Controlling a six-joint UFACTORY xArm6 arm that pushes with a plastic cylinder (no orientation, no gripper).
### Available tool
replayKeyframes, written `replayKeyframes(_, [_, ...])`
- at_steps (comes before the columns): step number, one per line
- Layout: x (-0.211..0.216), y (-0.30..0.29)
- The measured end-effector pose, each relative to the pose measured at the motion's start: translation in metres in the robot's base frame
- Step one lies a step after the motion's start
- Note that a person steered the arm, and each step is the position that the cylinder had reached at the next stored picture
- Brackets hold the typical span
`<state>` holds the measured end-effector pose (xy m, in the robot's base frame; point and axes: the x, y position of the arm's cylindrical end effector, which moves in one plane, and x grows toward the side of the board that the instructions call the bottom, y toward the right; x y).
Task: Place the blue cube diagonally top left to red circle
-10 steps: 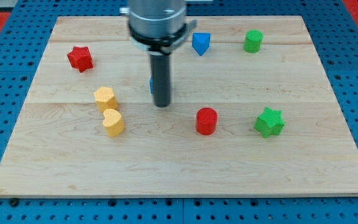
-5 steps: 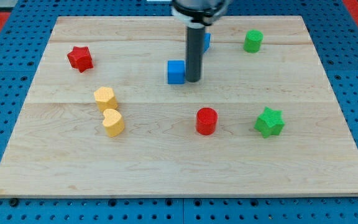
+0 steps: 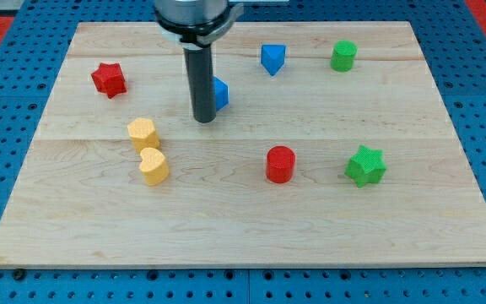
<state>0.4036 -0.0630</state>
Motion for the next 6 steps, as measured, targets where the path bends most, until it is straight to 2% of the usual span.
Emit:
replayKeyframes(1, [-0.020, 0.023])
replayKeyframes(4, [-0.066, 0.029])
replayKeyframes(6, [-0.081, 0.042])
